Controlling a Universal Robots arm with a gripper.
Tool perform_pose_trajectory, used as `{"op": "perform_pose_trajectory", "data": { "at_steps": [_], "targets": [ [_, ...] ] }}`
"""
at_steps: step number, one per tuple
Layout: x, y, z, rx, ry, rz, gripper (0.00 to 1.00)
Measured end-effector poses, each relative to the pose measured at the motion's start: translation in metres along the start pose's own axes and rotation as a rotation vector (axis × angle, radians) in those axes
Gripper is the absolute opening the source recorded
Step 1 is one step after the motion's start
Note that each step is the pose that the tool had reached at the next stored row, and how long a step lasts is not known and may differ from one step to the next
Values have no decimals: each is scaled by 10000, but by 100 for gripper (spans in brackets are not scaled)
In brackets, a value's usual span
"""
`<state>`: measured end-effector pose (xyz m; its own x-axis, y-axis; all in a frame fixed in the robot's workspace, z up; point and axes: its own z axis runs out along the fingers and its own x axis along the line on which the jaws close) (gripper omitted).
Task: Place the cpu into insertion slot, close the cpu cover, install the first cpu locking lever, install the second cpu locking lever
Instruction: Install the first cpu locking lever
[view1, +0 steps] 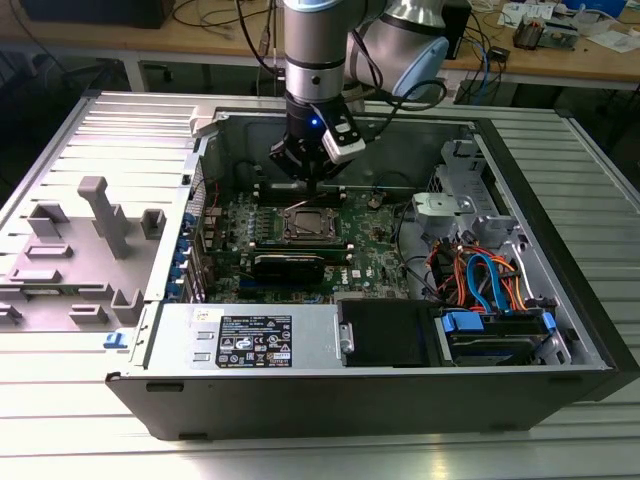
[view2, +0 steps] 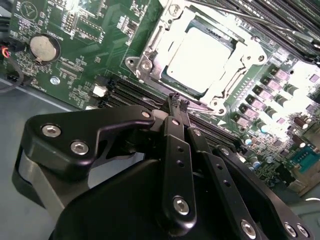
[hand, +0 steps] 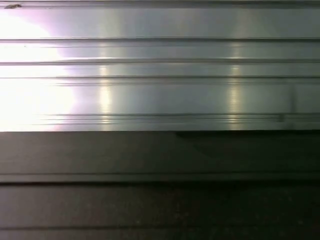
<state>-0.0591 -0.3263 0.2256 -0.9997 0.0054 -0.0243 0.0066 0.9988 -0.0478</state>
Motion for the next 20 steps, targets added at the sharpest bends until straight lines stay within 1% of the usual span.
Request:
{"op": "perform_pose_trajectory", "data": {
  "at_steps": [4, 7, 12, 20],
  "targets": [
    [-38, 3, 23, 57, -1, -1, 11],
    [-68, 8, 55, 134, -3, -2, 11],
    [-100, 20, 87, 153, -5, -3, 11],
    [-97, 28, 142, 159, -7, -24, 11]
  ]
}}
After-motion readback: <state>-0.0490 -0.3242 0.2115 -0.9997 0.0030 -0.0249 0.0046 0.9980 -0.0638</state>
